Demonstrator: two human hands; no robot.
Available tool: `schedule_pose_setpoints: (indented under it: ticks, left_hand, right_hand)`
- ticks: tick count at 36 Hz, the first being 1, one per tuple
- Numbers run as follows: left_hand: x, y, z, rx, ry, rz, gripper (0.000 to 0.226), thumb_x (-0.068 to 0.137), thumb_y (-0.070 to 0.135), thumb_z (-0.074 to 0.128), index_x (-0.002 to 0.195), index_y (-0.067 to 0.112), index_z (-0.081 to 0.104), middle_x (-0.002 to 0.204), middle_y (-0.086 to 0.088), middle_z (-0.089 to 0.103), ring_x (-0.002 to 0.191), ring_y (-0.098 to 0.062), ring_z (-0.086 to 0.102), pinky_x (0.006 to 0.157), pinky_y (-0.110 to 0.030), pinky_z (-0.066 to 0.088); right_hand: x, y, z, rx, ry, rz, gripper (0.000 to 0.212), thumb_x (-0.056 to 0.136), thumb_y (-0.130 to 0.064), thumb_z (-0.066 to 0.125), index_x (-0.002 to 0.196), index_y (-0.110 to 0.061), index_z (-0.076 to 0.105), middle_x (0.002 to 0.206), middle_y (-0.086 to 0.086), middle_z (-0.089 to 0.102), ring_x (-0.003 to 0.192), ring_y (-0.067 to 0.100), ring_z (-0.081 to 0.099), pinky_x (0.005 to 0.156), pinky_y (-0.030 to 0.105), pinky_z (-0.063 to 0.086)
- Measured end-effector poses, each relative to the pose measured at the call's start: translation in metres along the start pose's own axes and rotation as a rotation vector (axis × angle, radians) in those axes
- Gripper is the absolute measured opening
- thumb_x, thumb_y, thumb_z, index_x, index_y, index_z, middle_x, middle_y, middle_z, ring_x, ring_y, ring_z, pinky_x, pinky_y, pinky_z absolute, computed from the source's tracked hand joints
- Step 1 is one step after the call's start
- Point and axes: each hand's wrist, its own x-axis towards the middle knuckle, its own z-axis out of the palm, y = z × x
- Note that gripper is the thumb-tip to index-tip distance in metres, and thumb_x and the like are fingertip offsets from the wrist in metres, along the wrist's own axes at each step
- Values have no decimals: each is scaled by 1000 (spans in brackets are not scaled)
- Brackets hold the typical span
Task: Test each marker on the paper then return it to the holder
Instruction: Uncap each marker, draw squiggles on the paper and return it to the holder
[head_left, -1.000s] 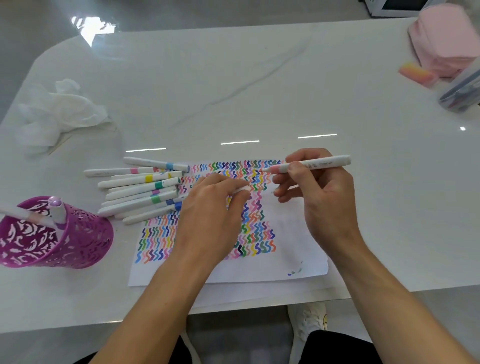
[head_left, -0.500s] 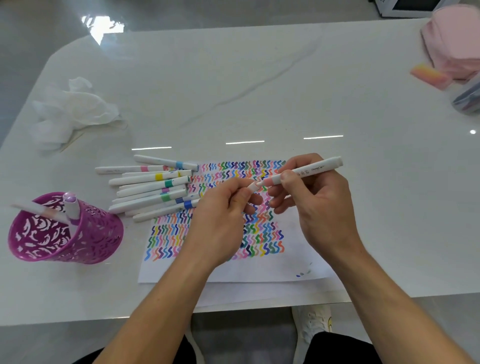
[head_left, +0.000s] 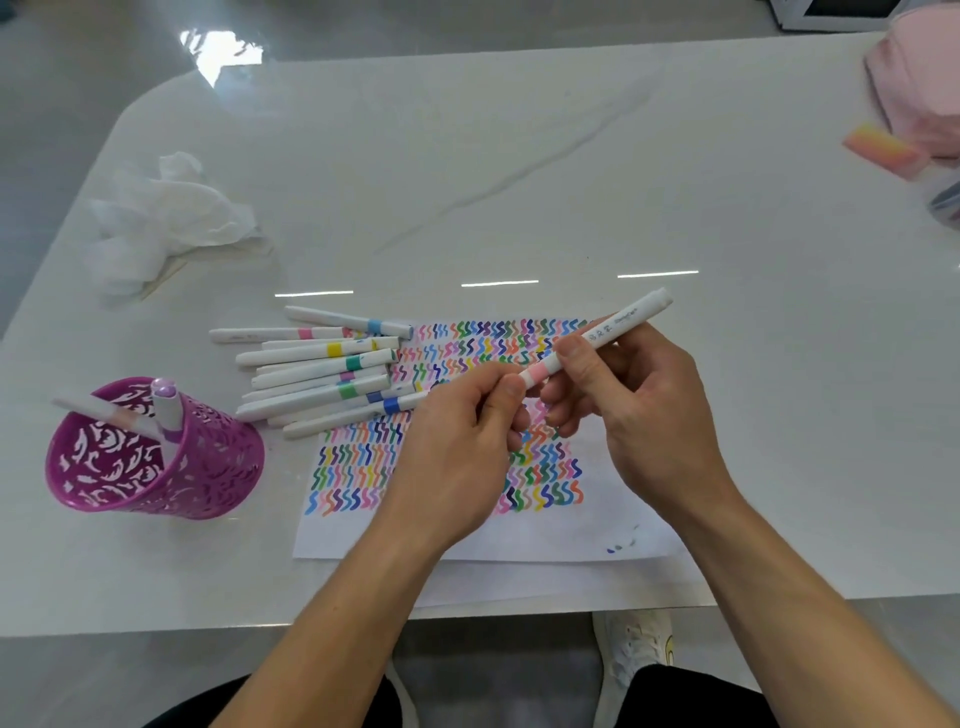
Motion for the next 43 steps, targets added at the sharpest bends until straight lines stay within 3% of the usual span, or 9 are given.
schedule_pose_setpoints:
  ticks: [6,10,19,26,29,31,35,40,43]
  left_hand:
    - [-3,1,0,78,88,104,23,104,29,50,89,32,67,74,4,62,63,-15,57,59,-39,48]
    - [-4,1,1,105,114,131,22,104,27,52,95,31,71,70,3,62,65,-16,58,64,-43,50]
    - [1,4,-12,62,88,130,17,102,29,55,98,32,71,75,1,64,69,-20,59,65,-45,51]
    - [4,7,-34,-94,280,117,9,92,24,71,97,30,75,84,14,72,75,-7,65,73,-40,58]
    - [-1,7,-42,-130,340,159,6,92,23,73,96,27,74,94,8,74,81,-6,65,72,-35,57]
    - [-7,5,-49,-95,391,202,6,93,22,72,97,27,73,98,5,73,86,-7,67,73,-26,54]
    - [-20,2,-64,-23,482,272,5,97,29,66,100,29,70,106,7,72,98,-14,69,84,-30,55]
    - [-40,4,-77,127,624,393,18,105,29,54,117,26,68,108,12,69,103,-13,68,83,-19,51]
    - [-52,4,-85,201,731,506,24,107,25,49,127,26,63,107,6,65,101,-18,66,84,-28,52]
  right_hand:
    - [-3,1,2,106,-22,26,14,104,-17,61,94,-9,66,73,10,74,59,25,70,56,31,57]
    - [-6,1,6,151,-33,21,28,103,-21,59,81,-28,76,74,12,74,62,26,70,57,30,57]
    - [-4,9,6,192,-65,134,30,96,-36,59,94,-10,72,76,8,73,66,24,68,63,30,57]
    - [6,15,-1,75,86,117,28,95,-38,67,98,-10,69,68,5,71,54,18,62,51,24,50]
    - [11,18,-9,7,189,132,22,102,-34,66,97,-13,68,66,3,70,53,16,61,50,24,50]
    - [13,21,-12,-39,237,149,21,103,-34,65,98,-13,68,66,1,70,53,14,60,50,23,50]
    - [13,28,-13,-105,259,186,17,104,-28,64,98,-13,69,64,-3,70,50,10,58,48,20,48]
    - [9,32,-6,-171,247,188,13,104,-26,63,99,-16,70,65,-5,70,52,6,60,51,21,50]
    - [8,33,-1,-207,241,177,12,104,-27,62,98,-19,69,67,-5,71,53,5,62,57,26,50]
